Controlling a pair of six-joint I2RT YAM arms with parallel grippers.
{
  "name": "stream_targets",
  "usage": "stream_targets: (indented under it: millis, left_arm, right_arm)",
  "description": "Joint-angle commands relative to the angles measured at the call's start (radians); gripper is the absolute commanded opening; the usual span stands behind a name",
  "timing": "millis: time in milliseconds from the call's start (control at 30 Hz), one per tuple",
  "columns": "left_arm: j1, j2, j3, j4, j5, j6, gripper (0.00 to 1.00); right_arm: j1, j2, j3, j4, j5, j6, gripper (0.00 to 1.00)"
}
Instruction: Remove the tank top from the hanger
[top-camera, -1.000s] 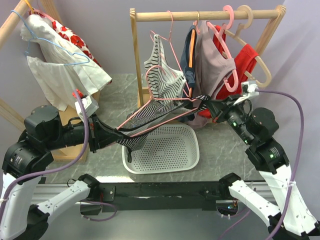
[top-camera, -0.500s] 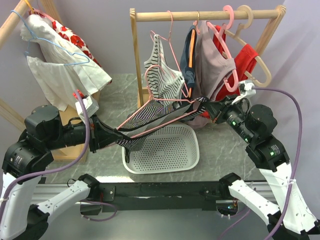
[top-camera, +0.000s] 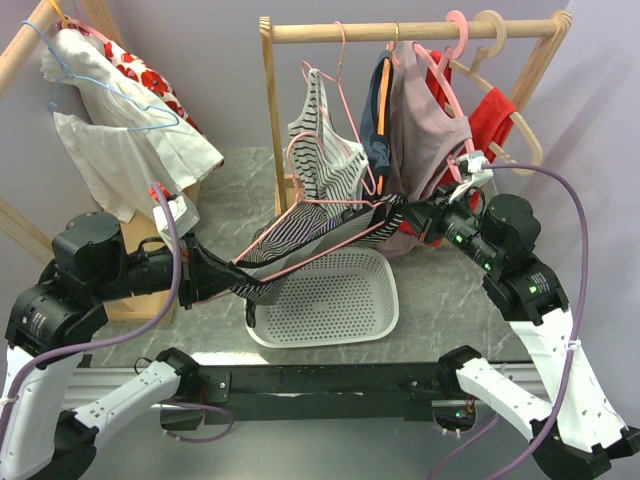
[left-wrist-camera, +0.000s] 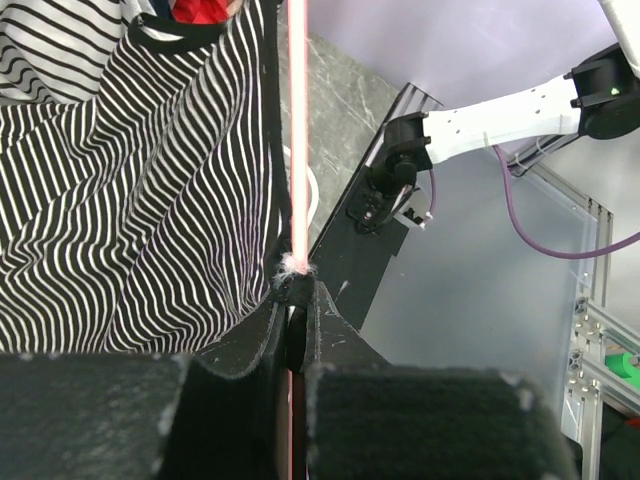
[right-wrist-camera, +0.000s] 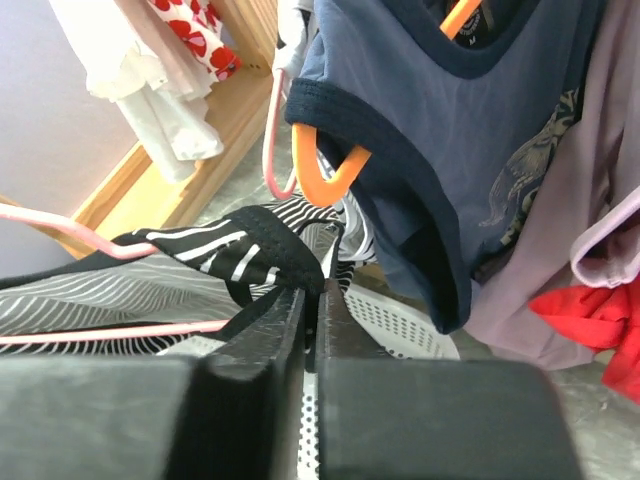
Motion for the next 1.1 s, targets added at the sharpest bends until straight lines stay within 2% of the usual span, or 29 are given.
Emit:
stream_targets:
  millis: [0, 200, 233, 367, 467, 533, 567, 600, 633, 667, 700, 767, 800, 967, 1033, 1067]
  left_arm:
    - [0.0, 0.051, -0.014, 0.143, 0.004, 0.002, 0.01]
    - [0.0, 0.068, -0.01, 0.114, -0.064, 0.002, 0.01]
    - [0.0, 0.076, -0.005, 0.103, -0.07, 0.007, 0.01]
    - [0.0, 0.076, 0.004, 0.059, -0.082, 0.034, 0.01]
    - [0.0, 0.065, 0.009, 0.054, -0.085, 0.039, 0.01]
    - [0.0, 0.063, 0.012, 0.054, -0.079, 0.039, 0.01]
    - [0.0, 0.059, 0.01, 0.055, -0.081, 0.037, 0.01]
    - [0.0, 0.056, 0.007, 0.057, -0.082, 0.037, 0.01]
    - [0.0, 0.053, 0.007, 0.057, -0.087, 0.039, 0.01]
    - [0.0, 0.051, 0.006, 0.054, -0.088, 0.039, 0.01]
    - [0.0, 0.05, 0.002, 0.054, -0.088, 0.037, 0.01]
    - [0.0, 0.05, 0.001, 0.055, -0.087, 0.039, 0.01]
    - [0.0, 0.051, 0.004, 0.049, -0.091, 0.041, 0.01]
    - [0.0, 0.051, 0.015, 0.048, -0.096, 0.051, 0.01]
    - [0.0, 0.056, 0.015, 0.057, -0.085, 0.047, 0.01]
    - [0.0, 0.056, 0.013, 0.058, -0.081, 0.044, 0.01]
  right_arm:
    - [0.039, -0.006, 0.041, 0.039, -0.263, 0.031, 0.0]
    - [0.041, -0.01, 0.058, 0.01, -0.292, 0.025, 0.0]
    - [0.041, -0.029, 0.055, 0.007, -0.248, 0.038, 0.0]
    - [0.041, -0.06, 0.061, -0.041, 0.21, 0.086, 0.0]
    - [0.039, -0.055, 0.084, -0.061, 0.334, 0.103, 0.0]
    - [0.038, -0.04, 0.101, -0.074, 0.34, 0.111, 0.0]
    - [0.038, -0.032, 0.108, -0.088, 0.349, 0.118, 0.03]
    - [0.036, -0.021, 0.113, -0.097, 0.348, 0.123, 0.26]
    - [0.038, -0.017, 0.115, -0.104, 0.333, 0.12, 0.36]
    - [0.039, -0.017, 0.109, -0.096, 0.311, 0.115, 0.34]
    - [0.039, -0.029, 0.089, -0.085, 0.281, 0.12, 0.21]
    - [0.038, -0.041, 0.067, -0.05, 0.261, 0.14, 0.12]
    - [0.036, -0.05, 0.056, -0.044, 0.256, 0.147, 0.0]
    - [0.036, -0.032, 0.05, -0.018, 0.097, 0.121, 0.01]
    - [0.036, 0.005, 0.067, -0.027, -0.013, 0.117, 0.16]
    - [0.036, 0.017, 0.069, -0.025, -0.051, 0.115, 0.38]
